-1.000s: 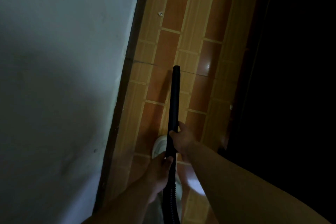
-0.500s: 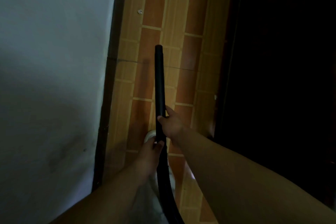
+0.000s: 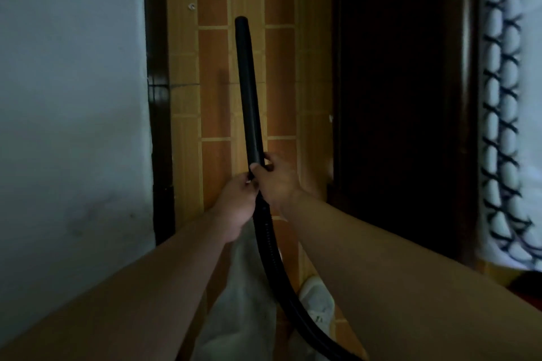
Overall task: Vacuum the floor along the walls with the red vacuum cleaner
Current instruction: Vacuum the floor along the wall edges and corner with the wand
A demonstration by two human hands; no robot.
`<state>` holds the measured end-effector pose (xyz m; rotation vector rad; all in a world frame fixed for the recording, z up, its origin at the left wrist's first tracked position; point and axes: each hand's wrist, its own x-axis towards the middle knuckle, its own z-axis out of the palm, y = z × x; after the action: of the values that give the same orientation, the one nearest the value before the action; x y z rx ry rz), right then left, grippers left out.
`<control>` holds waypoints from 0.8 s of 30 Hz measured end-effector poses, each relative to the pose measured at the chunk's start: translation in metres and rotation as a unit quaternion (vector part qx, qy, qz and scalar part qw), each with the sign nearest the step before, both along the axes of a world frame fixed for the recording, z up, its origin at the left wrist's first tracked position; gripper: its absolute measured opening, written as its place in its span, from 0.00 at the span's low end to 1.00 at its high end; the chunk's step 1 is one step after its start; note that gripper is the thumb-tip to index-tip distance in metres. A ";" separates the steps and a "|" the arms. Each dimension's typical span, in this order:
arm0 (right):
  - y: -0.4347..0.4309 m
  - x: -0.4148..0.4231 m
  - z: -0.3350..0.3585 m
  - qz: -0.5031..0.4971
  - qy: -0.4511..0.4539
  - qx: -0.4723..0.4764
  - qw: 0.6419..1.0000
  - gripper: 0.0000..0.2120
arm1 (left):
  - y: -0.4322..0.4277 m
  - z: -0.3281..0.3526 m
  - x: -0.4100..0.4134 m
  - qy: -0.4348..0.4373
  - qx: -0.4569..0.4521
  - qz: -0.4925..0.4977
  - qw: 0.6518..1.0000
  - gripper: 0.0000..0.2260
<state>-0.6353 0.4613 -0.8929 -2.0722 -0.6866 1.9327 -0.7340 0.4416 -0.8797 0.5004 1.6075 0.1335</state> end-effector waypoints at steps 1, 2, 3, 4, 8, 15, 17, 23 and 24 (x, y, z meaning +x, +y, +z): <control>-0.010 0.007 0.007 -0.002 0.001 0.003 1.000 0.26 | -0.004 0.006 0.006 -0.004 0.007 0.000 1.000 0.11; -0.021 0.014 0.013 0.000 -0.001 0.005 1.000 0.26 | -0.010 0.012 0.012 -0.008 0.010 0.004 1.000 0.10; -0.033 0.021 0.020 0.001 -0.003 0.006 1.000 0.27 | -0.016 0.020 0.017 -0.015 0.009 0.012 1.000 0.10; -0.046 0.029 0.028 -0.001 -0.004 0.009 1.000 0.27 | -0.022 0.028 0.022 -0.021 0.005 0.024 0.999 0.10; -0.095 0.060 0.058 -0.015 0.000 0.013 1.000 0.26 | -0.043 0.051 0.038 -0.039 -0.013 0.040 0.998 0.07; -0.172 0.096 0.073 -0.055 -0.009 0.018 0.998 0.24 | -0.090 0.064 0.053 0.005 -0.007 0.033 0.999 0.17; -0.189 0.103 0.071 -0.064 -0.006 0.015 0.998 0.24 | -0.106 0.059 0.055 0.007 -0.011 0.031 0.999 0.10; -0.240 0.120 0.065 -0.065 -0.047 0.018 0.997 0.22 | -0.150 0.046 0.069 0.007 -0.022 0.030 0.999 0.12; -0.249 0.125 0.064 -0.067 -0.051 0.016 0.996 0.21 | -0.158 0.045 0.072 0.006 -0.024 0.028 0.999 0.12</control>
<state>-0.5104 0.2119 -0.8288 -2.1506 -0.5779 1.7440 -0.6623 0.2835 -0.8348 0.4199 1.6327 0.1354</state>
